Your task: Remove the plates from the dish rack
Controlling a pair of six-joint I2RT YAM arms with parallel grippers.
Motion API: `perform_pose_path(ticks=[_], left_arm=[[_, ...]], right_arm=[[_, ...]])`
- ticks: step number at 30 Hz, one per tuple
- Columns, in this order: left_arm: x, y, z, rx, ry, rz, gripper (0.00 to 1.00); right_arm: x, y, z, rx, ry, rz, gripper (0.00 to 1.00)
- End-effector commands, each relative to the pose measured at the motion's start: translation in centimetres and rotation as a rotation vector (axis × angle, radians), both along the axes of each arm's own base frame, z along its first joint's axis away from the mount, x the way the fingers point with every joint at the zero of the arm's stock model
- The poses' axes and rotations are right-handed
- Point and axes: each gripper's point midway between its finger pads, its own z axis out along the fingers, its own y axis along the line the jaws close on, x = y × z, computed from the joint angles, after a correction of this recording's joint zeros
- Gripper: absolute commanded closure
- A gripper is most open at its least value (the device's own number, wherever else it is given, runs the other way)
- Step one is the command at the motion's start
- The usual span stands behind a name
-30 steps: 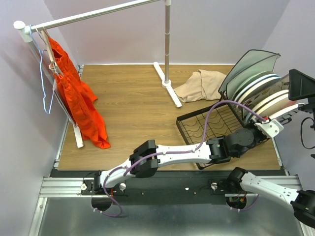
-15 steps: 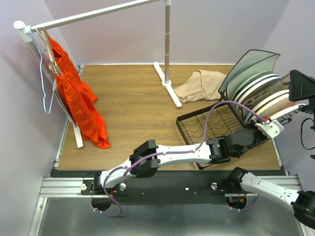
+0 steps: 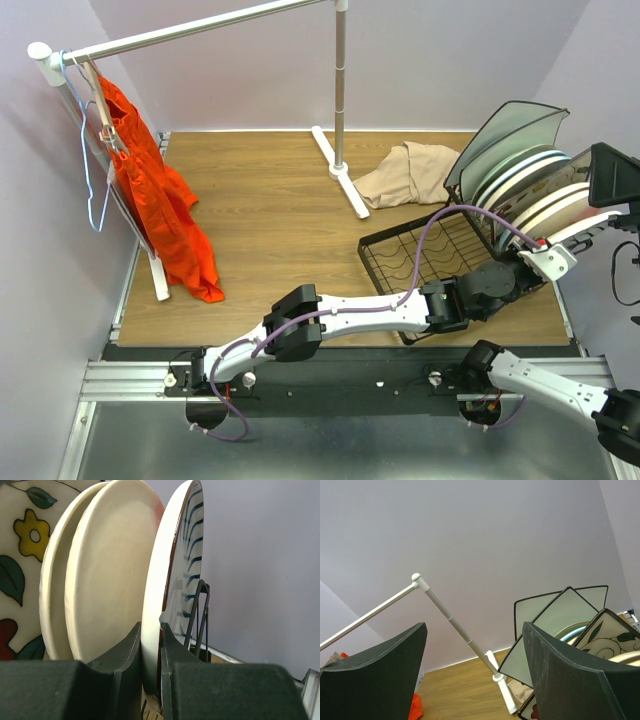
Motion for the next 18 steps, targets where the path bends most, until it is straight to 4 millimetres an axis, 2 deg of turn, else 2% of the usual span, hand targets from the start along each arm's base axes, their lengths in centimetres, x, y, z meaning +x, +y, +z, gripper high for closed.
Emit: perform_pose_path(ticks=[1,14,18], left_arm=[[-2.5,3.5,12.3,-0.311,-0.04,-0.019,1.0],[-3.3,4.7,15.5,-0.393,-0.045,-0.062,1.0],[-3.4,4.9,15.9,-0.405,-0.039,-0.069,1.0]], right_arm=[[-0.5,-1.0,0.0,0.012,-0.01,-0.03,0.14],[-0.9,-1.6,0.1,0.025,-0.023,-0.034,0.14],[-1.0,-1.7,0.1,0.025,-0.022,-0.036,0.14]])
